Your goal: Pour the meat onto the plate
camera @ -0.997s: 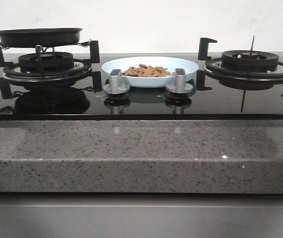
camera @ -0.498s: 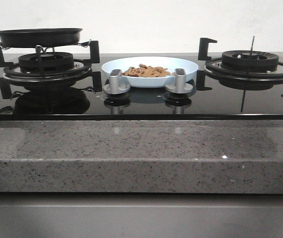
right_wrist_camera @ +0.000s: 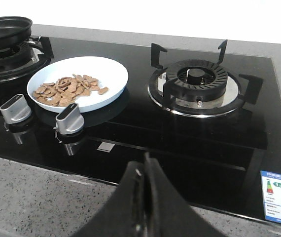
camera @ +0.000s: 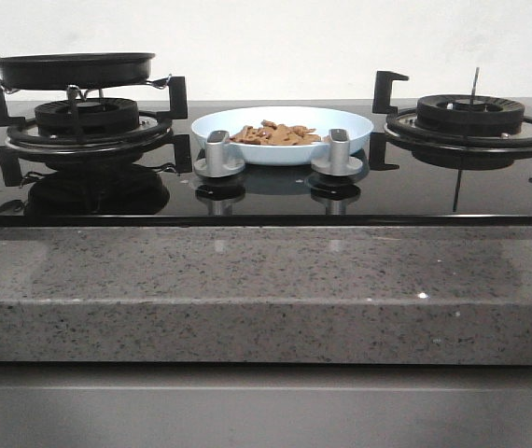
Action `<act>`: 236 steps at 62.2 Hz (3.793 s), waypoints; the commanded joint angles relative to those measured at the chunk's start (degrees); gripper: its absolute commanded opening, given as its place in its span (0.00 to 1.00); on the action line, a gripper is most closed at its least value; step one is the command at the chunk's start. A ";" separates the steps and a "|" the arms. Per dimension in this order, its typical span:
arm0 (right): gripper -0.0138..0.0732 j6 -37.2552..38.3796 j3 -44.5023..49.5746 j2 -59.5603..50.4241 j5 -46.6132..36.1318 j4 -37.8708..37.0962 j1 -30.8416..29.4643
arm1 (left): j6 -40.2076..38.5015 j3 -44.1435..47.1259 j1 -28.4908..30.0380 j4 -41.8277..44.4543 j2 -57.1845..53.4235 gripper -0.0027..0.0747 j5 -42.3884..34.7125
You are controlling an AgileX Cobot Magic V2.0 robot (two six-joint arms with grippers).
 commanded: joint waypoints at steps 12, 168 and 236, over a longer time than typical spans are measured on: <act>0.09 -0.44 -1.54 0.32 -4.56 -0.28 -0.07 | -0.52 -1.52 -0.48 -0.99 -0.17 0.01 -3.66; 0.09 -0.44 -1.54 0.32 -4.51 -0.28 -0.07 | -30.52 39.37 6.77 28.58 -40.39 0.01 -11.26; 0.09 0.17 29.84 -21.83 -22.18 -2.27 -10.37 | -30.52 39.37 6.77 28.58 -40.32 0.01 -11.26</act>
